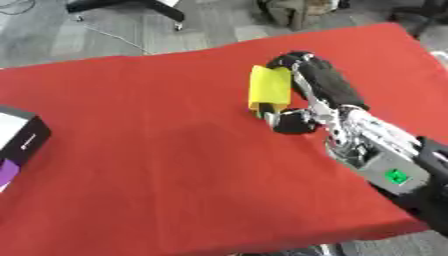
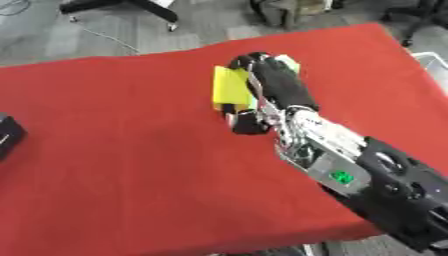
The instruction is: Pick up the objects with one hand, pass them to the other hand, and then place them into the box on the other side of the table.
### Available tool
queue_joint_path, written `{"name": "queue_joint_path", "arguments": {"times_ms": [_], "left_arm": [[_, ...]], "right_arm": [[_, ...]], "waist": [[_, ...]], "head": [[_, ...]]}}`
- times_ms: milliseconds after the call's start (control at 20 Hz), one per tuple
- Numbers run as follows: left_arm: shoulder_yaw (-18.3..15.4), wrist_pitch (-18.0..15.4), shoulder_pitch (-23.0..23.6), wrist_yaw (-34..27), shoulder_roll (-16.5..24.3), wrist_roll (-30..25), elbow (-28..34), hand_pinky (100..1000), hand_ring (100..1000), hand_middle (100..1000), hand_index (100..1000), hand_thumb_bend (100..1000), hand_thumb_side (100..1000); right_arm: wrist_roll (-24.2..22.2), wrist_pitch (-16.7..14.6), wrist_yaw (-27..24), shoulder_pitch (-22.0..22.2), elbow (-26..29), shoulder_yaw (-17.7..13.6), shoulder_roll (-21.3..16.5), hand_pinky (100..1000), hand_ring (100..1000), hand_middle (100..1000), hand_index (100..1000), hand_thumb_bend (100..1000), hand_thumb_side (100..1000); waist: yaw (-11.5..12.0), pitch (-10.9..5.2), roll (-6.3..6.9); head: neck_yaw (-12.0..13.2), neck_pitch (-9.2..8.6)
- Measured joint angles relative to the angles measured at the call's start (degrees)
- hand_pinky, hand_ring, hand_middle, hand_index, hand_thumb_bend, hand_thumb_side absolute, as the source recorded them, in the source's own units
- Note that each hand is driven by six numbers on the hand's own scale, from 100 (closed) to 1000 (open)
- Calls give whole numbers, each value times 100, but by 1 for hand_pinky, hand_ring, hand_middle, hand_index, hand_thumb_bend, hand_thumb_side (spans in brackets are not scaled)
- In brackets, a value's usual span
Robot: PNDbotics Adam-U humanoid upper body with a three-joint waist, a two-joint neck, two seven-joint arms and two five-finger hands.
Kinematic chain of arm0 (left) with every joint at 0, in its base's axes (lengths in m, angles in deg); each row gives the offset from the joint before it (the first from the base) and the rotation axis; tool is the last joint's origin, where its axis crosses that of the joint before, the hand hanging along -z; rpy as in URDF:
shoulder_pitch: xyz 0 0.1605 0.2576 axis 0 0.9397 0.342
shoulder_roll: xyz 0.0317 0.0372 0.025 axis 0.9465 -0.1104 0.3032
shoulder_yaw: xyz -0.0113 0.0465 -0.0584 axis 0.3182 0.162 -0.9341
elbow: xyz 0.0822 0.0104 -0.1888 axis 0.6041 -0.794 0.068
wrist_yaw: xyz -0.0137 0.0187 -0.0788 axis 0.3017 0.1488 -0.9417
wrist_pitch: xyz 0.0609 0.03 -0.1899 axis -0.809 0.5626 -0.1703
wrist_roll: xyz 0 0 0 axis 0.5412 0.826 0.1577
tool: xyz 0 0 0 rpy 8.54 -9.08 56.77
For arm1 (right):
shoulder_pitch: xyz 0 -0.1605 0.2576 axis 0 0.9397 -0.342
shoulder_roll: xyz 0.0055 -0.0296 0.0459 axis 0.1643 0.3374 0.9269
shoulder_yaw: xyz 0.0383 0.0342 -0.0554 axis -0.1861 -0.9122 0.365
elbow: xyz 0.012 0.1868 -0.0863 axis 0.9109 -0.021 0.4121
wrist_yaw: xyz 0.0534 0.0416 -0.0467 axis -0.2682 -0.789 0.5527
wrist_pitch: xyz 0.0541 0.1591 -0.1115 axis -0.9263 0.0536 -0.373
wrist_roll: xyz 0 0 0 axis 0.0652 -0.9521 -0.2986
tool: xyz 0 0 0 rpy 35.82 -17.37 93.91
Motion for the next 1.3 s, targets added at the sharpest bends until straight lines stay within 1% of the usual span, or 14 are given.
{"name": "queue_joint_path", "arguments": {"times_ms": [100, 150, 200, 250, 400, 500, 700, 750, 800, 900, 1000, 1050, 1150, 1300], "left_arm": [[278, -98, -233, 42, 98, -98, -210, 788, 704, 667, 867, 612, 859], [416, -98, -350, 83, 130, -98, -310, 788, 704, 661, 865, 613, 861], [551, -98, -454, 130, 147, -98, -417, 787, 703, 667, 863, 616, 875], [688, -98, -551, 188, 154, -98, -539, 786, 702, 666, 861, 619, 877], [1098, -98, -832, 399, 150, -98, -918, 785, 700, 665, 858, 621, 880], [1372, -98, -1001, 501, 117, -98, -1175, 785, 699, 663, 854, 618, 866], [1919, -34, -1258, 572, 5, -162, -1688, 784, 697, 661, 847, 620, 861], [2059, 30, -1337, 556, -21, -225, -1807, 784, 697, 661, 845, 623, 862], [2203, 159, -1413, 472, -44, -355, -1945, 785, 699, 664, 845, 629, 866], [2453, 440, -1538, 226, -85, -636, -2183, 788, 703, 669, 845, 638, 870], [2625, 638, -1658, 41, -139, -833, -2337, 790, 704, 671, 844, 646, 874], [2682, 709, -1707, -8, -175, -905, -2378, 790, 704, 672, 844, 650, 875], [2766, 815, -1798, -51, -257, -1011, -2432, 791, 707, 674, 844, 662, 880], [2853, 899, -1942, -50, -403, -1095, -2512, 792, 709, 676, 843, 675, 885]], "right_arm": [[-172, -171, 171, -110, 0, 101, 62, 100, 680, 381, 590, 269, 100], [-257, -256, 255, -161, 0, 140, 88, 100, 685, 385, 590, 292, 100], [-341, -338, 341, -194, 1, 164, 111, 100, 687, 387, 590, 274, 100], [-424, -421, 426, -221, 1, 180, 130, 100, 691, 389, 590, 277, 100], [-679, -672, 677, -273, 1, 180, 184, 100, 706, 402, 591, 286, 100], [-850, -839, 844, -298, 1, 171, 214, 100, 719, 415, 593, 298, 100], [-1185, -1173, 1181, -364, 1, 116, 252, 100, 735, 431, 594, 311, 100], [-1303, -1270, 1289, -387, 1, 87, 276, 100, 734, 430, 594, 310, 100], [-1541, -1421, 1487, -416, 1, 23, 306, 100, 736, 433, 594, 312, 100], [-2192, -1831, 2021, -505, 1, -184, 416, 100, 737, 434, 593, 312, 100], [-2713, -2198, 2436, -588, 2, -370, 520, 100, 738, 435, 593, 314, 100], [-2891, -2342, 2573, -623, 2, -440, 560, 100, 738, 436, 594, 314, 100], [-3116, -2555, 2741, -679, 2, -535, 624, 100, 742, 441, 595, 319, 100], [-3280, -2750, 2852, -760, 2, -606, 703, 100, 748, 451, 599, 315, 100]], "waist": [[-27, 0, -5], [-40, 0, -10], [-49, 0, -15], [-55, 0, -17], [-79, 0, -37], [-80, 1, -45], [-80, 1, -54], [-76, 1, -56], [-72, 0, -58], [-70, -1, -67], [-72, -1, -75], [-79, -1, -78], [-89, -1, -91], [-103, 1, -111]], "head": [[41, 0], [59, 0], [79, 0], [101, 0], [154, 0], [186, 0], [233, 0], [245, 0], [247, 0], [252, 0], [269, 0], [279, 0], [297, 0], [299, 0]]}}
